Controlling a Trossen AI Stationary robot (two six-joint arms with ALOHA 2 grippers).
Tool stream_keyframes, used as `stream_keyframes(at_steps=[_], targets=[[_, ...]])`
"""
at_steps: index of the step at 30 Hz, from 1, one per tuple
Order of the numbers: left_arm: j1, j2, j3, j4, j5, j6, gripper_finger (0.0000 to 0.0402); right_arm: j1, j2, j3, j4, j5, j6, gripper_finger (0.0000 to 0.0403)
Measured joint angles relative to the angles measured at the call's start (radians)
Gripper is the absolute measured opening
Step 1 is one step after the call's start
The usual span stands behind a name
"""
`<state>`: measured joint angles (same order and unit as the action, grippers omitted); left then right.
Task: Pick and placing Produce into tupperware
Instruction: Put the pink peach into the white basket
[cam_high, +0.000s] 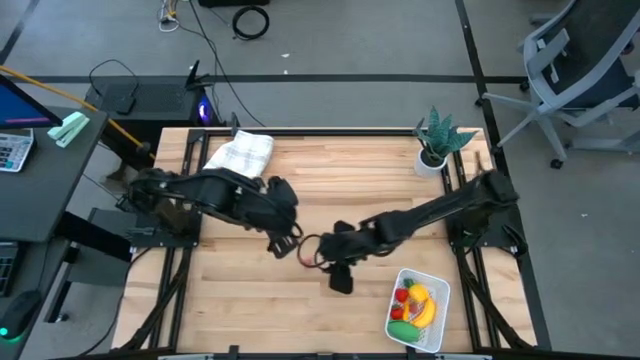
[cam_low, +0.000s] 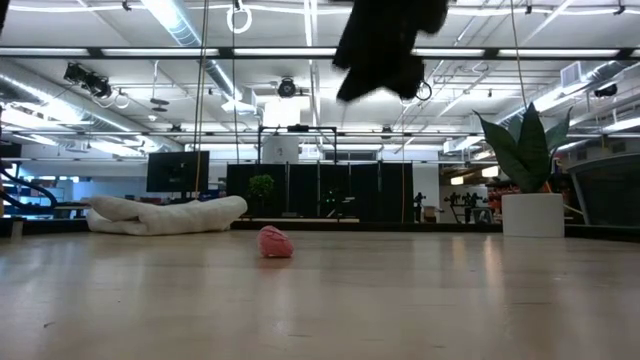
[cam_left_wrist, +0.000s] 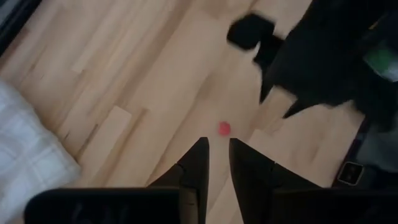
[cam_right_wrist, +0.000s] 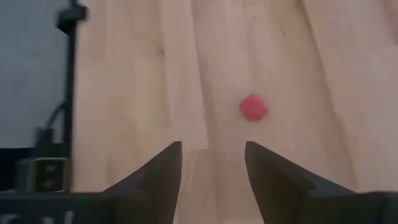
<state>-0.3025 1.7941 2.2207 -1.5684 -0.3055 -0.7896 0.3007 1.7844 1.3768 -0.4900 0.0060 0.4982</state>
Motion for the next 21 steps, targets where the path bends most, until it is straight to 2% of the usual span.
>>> stream_keyframes(at_steps=[7,21], targets=[[0.009,-0.085,-0.004,-0.003,-0.055,0.033,0.0066,-0.054,0.169,0.000,0.135,-0.018,-0.004,0.0178],[0.112,-0.145,-0.004,-0.002,-0.076,0.299,0.0064,-0.101,0.320,0.000,0.255,0.016,-0.021,0.0199]])
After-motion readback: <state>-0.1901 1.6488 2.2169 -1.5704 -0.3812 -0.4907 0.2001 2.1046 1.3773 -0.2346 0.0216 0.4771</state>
